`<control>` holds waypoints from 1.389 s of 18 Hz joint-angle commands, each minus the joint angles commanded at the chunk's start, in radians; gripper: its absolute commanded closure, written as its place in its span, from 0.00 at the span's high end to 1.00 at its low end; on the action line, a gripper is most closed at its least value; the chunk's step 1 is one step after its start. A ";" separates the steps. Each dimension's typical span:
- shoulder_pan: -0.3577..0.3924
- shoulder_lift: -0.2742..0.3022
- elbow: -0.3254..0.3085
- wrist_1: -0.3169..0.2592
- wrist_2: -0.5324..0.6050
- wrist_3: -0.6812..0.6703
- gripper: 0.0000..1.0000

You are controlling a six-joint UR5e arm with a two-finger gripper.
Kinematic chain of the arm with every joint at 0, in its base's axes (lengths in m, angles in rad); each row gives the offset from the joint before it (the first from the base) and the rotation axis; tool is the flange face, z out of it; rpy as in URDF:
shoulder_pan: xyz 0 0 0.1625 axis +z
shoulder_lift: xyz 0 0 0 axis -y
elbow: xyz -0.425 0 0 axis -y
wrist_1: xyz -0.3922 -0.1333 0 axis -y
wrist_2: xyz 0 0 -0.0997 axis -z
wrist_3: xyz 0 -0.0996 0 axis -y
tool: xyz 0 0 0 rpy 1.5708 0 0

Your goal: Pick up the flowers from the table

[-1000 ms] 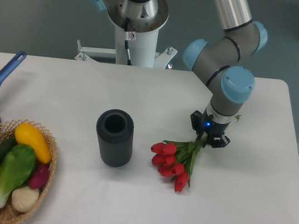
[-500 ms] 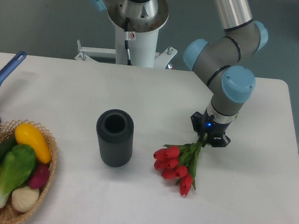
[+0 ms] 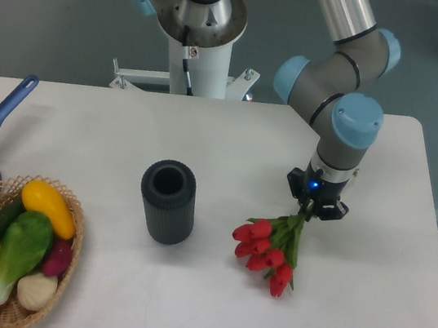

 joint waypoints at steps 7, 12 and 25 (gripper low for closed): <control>0.003 0.040 0.104 0.002 -0.057 -0.097 0.25; 0.000 0.067 0.212 0.003 -0.158 -0.222 0.25; 0.008 0.114 0.264 0.003 -0.161 -0.328 0.25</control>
